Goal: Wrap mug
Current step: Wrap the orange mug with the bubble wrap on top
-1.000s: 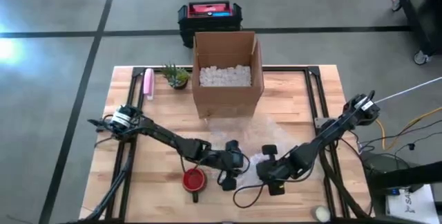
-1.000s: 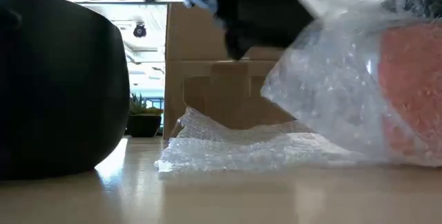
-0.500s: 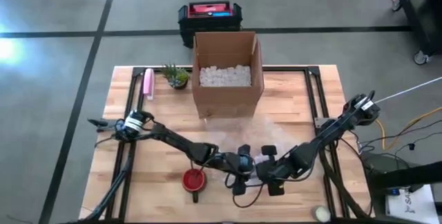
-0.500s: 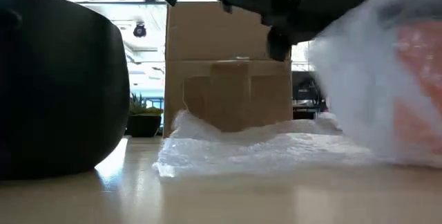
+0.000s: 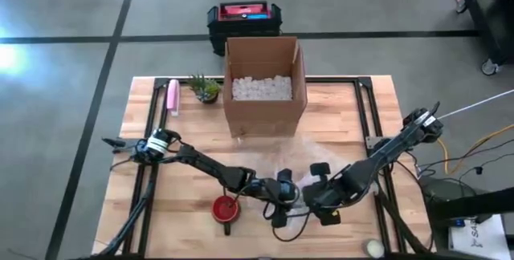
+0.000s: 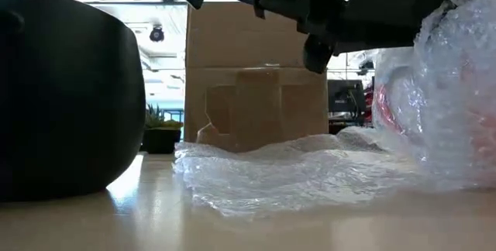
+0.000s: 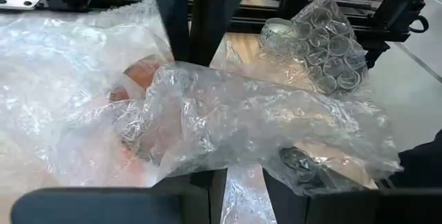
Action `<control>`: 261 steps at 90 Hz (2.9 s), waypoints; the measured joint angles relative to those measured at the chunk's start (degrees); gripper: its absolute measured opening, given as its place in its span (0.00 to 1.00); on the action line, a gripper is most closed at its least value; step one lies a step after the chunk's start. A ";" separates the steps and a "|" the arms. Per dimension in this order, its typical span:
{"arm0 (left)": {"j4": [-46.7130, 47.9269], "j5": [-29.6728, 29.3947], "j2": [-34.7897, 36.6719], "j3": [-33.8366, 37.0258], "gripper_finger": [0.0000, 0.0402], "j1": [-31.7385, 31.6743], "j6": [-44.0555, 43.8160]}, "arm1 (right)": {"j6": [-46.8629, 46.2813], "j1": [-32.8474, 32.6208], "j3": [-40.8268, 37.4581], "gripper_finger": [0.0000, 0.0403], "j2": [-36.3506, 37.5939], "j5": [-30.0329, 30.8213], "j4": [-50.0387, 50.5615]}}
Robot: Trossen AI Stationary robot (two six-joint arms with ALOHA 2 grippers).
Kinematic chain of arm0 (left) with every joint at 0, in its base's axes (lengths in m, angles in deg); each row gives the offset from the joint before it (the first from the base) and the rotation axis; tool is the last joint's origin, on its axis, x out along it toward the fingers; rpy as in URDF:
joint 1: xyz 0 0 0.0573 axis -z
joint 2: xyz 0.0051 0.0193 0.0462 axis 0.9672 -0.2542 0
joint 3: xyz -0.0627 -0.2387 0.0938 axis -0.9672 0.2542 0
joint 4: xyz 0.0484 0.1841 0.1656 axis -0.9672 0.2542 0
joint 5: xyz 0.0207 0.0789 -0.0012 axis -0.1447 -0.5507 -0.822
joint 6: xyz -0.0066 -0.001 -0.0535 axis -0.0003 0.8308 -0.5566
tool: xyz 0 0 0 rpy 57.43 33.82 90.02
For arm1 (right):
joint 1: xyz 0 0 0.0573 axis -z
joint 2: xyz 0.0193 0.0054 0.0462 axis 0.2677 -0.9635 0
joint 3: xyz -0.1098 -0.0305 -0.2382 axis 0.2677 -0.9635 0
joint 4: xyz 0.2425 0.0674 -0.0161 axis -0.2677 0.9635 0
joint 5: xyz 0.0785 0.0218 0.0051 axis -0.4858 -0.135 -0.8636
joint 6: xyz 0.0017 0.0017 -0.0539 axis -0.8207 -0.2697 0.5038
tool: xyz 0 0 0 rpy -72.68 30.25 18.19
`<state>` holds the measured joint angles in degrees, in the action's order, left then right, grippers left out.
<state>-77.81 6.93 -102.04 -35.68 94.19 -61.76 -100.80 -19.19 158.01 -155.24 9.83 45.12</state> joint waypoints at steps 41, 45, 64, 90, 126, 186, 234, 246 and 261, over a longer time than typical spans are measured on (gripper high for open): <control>2.61 -0.30 1.43 0.22 0.19 -0.07 -0.63 | 1.28 0.26 -10.14 0.01 -5.89 1.18 -10.94; 2.84 -0.26 1.49 0.27 0.19 -0.07 -1.67 | 1.29 0.28 -10.92 0.01 -6.05 1.00 -12.18; 3.41 -0.24 1.75 -1.55 0.19 0.04 -3.02 | 1.81 0.24 -11.97 0.01 -6.12 0.02 -12.65; 9.93 -0.22 2.03 -3.52 0.19 -0.82 -4.43 | 0.19 0.13 -11.94 0.01 -5.60 2.32 -16.81; 24.30 -0.29 7.95 -3.54 0.19 0.22 -6.42 | 5.26 2.81 -11.69 0.01 -7.26 3.29 -26.83; 24.11 -7.06 10.29 -3.49 0.19 0.01 -7.48 | 10.34 4.76 -6.10 0.01 -4.34 4.24 -19.37; 20.13 -8.20 7.63 -3.45 0.19 0.04 -7.91 | 9.97 5.10 -6.46 0.01 -1.35 5.50 -17.65; 24.52 -8.20 7.17 -3.43 0.19 0.07 -9.44 | 11.59 5.41 -7.45 0.01 -3.60 5.79 -18.32; 28.10 -8.75 7.08 -3.43 0.19 -0.06 -10.34 | 14.59 5.86 -7.41 0.01 -4.92 6.64 -20.83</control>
<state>-49.70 -1.82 -94.96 -39.11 94.13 -72.10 -86.21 -13.33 150.59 -160.16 16.47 24.29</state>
